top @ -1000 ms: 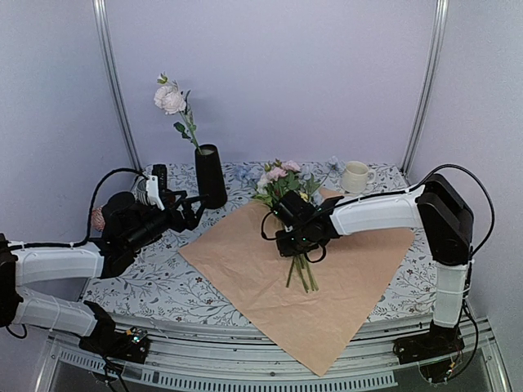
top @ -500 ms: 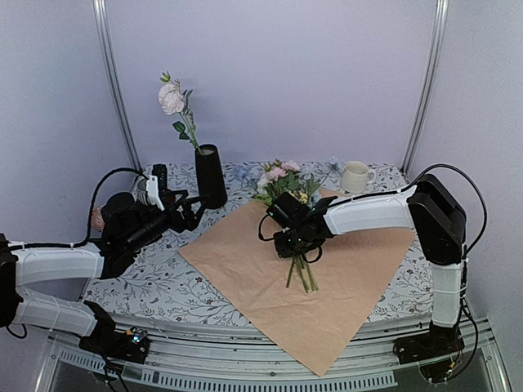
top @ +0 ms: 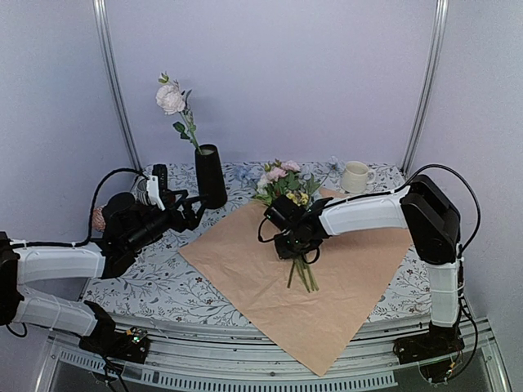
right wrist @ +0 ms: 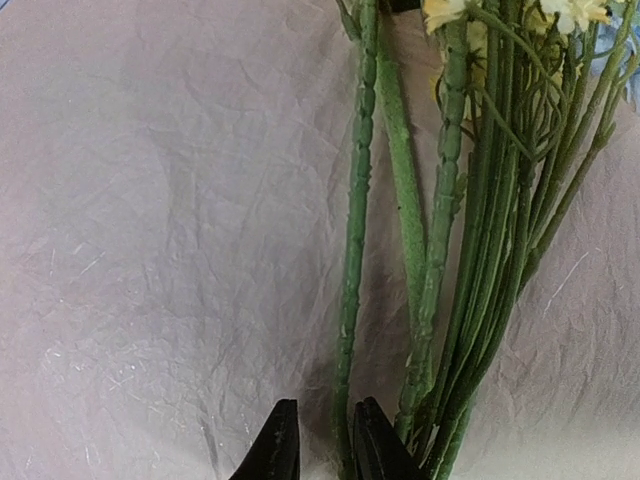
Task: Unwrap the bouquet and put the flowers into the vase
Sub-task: Pick up the fake flower from the flattened wrapping paper.
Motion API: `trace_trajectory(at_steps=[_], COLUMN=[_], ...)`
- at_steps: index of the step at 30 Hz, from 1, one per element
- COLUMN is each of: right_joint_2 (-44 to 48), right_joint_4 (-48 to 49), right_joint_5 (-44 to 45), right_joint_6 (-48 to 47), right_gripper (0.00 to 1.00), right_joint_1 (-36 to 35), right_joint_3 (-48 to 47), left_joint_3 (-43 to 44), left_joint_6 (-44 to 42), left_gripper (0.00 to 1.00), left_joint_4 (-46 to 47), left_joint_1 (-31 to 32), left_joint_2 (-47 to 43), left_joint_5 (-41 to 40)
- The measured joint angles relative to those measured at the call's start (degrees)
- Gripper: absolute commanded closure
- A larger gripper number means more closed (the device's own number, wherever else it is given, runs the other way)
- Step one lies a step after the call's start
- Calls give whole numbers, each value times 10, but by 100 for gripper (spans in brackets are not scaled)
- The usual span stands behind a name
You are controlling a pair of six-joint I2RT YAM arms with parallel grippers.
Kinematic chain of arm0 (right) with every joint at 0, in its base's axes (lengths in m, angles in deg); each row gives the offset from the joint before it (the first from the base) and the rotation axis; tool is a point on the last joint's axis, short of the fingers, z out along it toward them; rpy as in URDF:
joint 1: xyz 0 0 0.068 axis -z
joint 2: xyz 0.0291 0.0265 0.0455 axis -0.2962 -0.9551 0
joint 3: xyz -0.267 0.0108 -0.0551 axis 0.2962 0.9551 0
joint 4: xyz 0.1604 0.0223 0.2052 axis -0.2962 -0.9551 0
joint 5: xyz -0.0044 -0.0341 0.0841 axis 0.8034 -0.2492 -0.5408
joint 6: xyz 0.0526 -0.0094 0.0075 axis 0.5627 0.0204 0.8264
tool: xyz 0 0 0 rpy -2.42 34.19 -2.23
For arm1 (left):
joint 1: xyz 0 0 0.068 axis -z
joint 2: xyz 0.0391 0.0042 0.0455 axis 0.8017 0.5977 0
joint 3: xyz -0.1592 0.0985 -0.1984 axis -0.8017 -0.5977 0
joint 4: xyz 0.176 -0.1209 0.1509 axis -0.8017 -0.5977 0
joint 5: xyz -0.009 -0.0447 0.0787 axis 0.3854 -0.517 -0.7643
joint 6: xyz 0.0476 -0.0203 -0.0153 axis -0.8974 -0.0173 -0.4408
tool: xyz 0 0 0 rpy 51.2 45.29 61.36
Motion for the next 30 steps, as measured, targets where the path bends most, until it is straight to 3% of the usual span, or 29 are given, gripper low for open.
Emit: trace_trajectory(at_steps=[7,13,21,30], right_joint_2=[-6,-11,-9,111], right_joint_4=[-6,-6,5,89], right_joint_5=[3,3,-3,-37], right_joint_6=[0,2,3,-8], right_gripper=[80,95,97,97], right_joint_1=[0,0,0,0], right_joint_3=[0,-1,3,99], left_joint_3=[-9,-27,-30,-30], left_joint_6=[-9,-11,-11,-6], left_gripper=[2,2,2,2], left_joint_4=[17,40,51,52], left_joint_1=[1,2,2,3], left_joint_2=[1,1,-2,-2], left_joint_5=[24,36,43,43])
